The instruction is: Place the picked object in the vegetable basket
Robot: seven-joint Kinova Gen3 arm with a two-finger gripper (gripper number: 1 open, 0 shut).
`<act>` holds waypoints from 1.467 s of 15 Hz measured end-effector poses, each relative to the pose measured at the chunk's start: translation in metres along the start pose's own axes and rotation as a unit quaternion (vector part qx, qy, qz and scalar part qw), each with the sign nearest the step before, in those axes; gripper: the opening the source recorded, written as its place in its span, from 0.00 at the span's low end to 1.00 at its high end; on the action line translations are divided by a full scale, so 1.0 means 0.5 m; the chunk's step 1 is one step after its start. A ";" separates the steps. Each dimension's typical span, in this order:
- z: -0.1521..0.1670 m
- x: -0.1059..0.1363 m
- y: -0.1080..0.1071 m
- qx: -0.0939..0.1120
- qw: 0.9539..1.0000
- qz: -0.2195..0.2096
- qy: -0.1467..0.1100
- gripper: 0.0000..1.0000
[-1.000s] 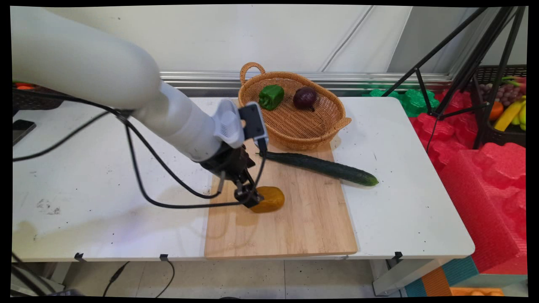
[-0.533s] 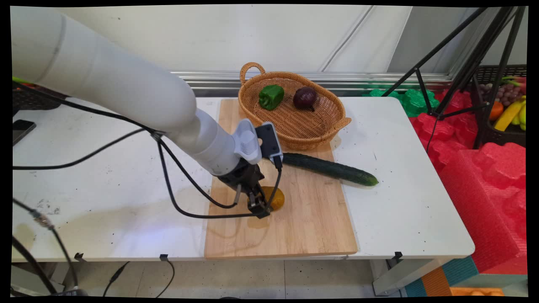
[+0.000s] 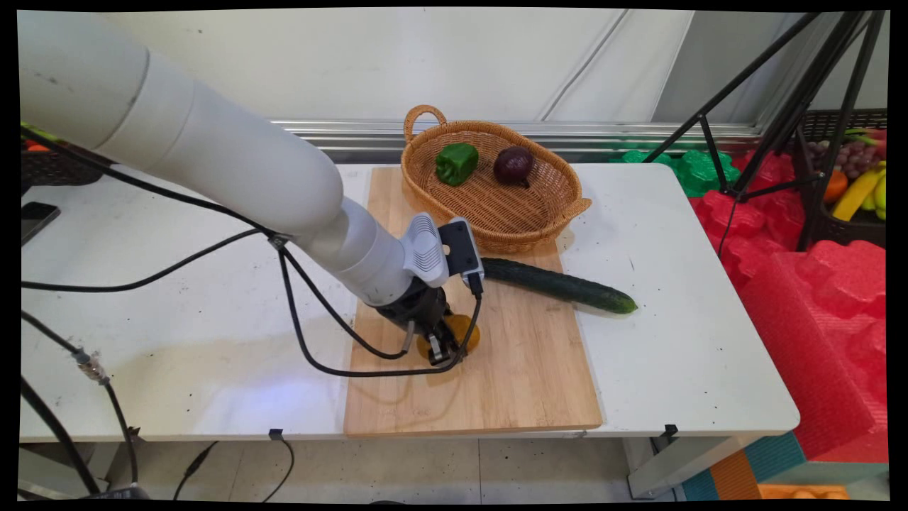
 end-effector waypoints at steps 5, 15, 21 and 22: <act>-0.069 0.002 0.000 0.012 1.000 -0.003 0.017 0.00; -0.275 0.092 -0.026 0.079 0.992 -0.035 0.096 0.00; -0.309 0.182 -0.100 0.143 0.977 -0.081 0.140 0.00; -0.299 0.196 -0.114 0.147 0.975 -0.090 0.141 0.00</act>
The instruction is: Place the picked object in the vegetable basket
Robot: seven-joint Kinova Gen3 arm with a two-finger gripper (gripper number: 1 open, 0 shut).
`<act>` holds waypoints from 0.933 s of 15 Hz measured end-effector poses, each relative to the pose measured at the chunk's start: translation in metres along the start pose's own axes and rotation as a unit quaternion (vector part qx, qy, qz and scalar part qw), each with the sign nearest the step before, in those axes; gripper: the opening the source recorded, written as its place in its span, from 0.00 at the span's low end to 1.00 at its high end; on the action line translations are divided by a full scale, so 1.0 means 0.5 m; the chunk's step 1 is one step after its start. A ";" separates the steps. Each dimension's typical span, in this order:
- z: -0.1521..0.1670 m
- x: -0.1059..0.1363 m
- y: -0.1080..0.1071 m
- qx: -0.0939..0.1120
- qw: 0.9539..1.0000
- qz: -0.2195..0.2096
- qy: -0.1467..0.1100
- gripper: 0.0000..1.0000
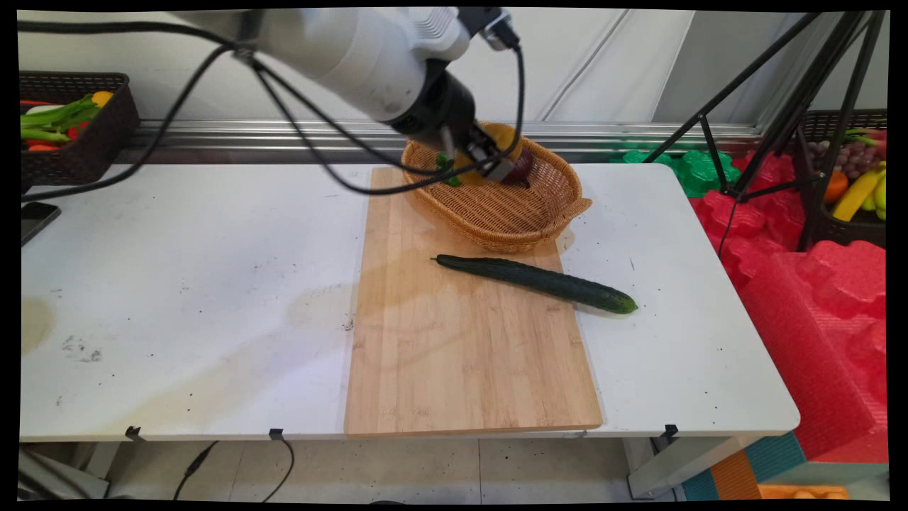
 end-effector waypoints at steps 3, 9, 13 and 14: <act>0.062 0.023 -0.017 0.013 1.000 -0.020 -0.005 0.00; 0.211 0.047 -0.040 0.023 0.999 -0.037 -0.028 0.00; 0.311 0.052 -0.049 0.022 0.998 -0.038 -0.041 0.00; 0.333 0.051 -0.050 0.021 0.998 -0.038 -0.044 0.00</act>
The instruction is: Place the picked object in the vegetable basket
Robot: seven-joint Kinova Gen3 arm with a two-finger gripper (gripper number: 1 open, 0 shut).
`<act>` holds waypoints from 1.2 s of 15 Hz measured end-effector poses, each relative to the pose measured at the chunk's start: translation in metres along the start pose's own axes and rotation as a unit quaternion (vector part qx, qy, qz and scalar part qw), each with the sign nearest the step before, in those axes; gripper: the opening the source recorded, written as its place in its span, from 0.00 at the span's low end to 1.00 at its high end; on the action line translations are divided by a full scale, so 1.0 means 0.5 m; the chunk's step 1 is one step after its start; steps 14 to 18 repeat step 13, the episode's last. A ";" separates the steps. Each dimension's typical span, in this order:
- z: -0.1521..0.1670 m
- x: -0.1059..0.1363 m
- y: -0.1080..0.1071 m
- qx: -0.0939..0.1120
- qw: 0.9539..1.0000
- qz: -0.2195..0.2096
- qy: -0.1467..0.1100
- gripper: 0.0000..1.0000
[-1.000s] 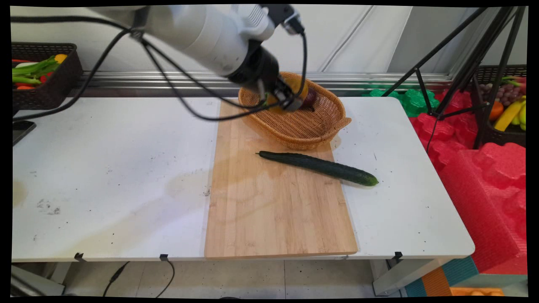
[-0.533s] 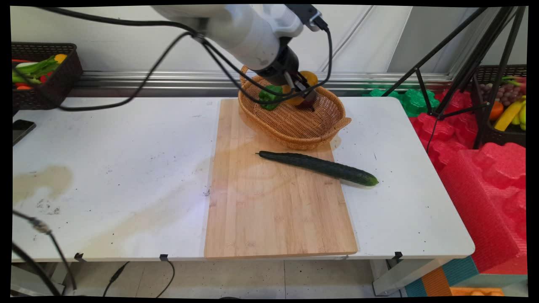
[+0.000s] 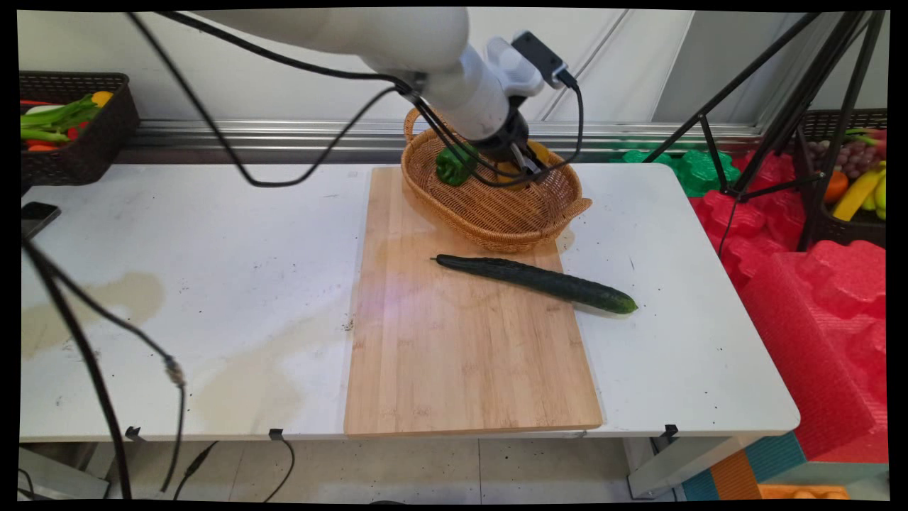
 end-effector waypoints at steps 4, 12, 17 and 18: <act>0.089 0.000 -0.001 -0.005 1.000 0.002 -0.013 0.00; 0.186 -0.008 0.004 -0.014 0.999 0.008 -0.029 1.00; 0.190 -0.009 0.005 -0.015 0.999 0.010 -0.030 1.00; 0.190 -0.009 0.005 -0.015 0.999 0.010 -0.030 1.00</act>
